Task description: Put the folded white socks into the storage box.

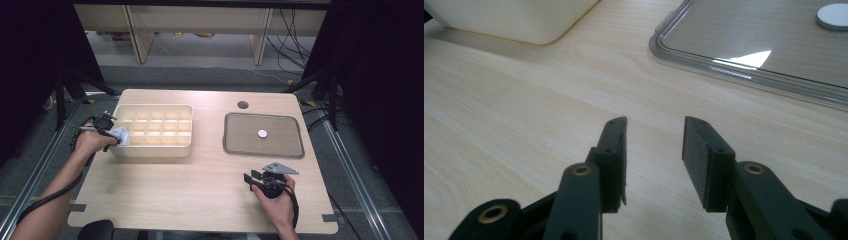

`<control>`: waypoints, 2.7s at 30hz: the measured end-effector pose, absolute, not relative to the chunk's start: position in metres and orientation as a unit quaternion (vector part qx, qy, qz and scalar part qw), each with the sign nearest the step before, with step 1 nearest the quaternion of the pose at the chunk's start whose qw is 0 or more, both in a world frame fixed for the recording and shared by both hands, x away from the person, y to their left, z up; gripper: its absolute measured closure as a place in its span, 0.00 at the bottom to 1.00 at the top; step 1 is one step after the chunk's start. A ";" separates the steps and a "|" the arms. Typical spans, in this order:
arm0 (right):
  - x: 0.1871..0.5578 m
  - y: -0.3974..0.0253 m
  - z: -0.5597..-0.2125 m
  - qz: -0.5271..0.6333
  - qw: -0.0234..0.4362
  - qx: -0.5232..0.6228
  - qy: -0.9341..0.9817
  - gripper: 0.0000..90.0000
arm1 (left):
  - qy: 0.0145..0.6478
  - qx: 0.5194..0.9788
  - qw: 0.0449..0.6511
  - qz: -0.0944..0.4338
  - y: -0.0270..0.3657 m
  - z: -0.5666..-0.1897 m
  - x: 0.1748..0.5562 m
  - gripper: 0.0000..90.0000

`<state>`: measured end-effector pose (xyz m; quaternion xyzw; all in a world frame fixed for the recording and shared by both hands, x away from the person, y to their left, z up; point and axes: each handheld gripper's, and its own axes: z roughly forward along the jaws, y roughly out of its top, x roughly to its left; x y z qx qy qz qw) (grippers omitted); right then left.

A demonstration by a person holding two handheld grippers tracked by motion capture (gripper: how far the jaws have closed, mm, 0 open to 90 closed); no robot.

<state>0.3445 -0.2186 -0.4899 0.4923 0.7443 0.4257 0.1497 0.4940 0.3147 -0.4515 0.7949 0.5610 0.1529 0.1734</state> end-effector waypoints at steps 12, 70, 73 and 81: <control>0.345 -0.218 -0.491 0.433 0.149 0.492 0.741 0.66 | 0.563 0.784 0.210 0.153 0.316 -0.441 0.486 0.65; 0.342 -0.217 -0.490 0.427 0.146 0.499 0.740 0.67 | 0.515 0.819 0.157 0.198 0.298 -0.439 0.491 0.89; 0.344 -0.218 -0.491 0.431 0.150 0.491 0.742 0.67 | 0.518 0.820 0.150 0.191 0.298 -0.442 0.491 0.89; 0.342 -0.215 -0.490 0.431 0.136 0.500 0.738 0.67 | 0.531 0.818 0.147 0.166 0.303 -0.448 0.493 0.90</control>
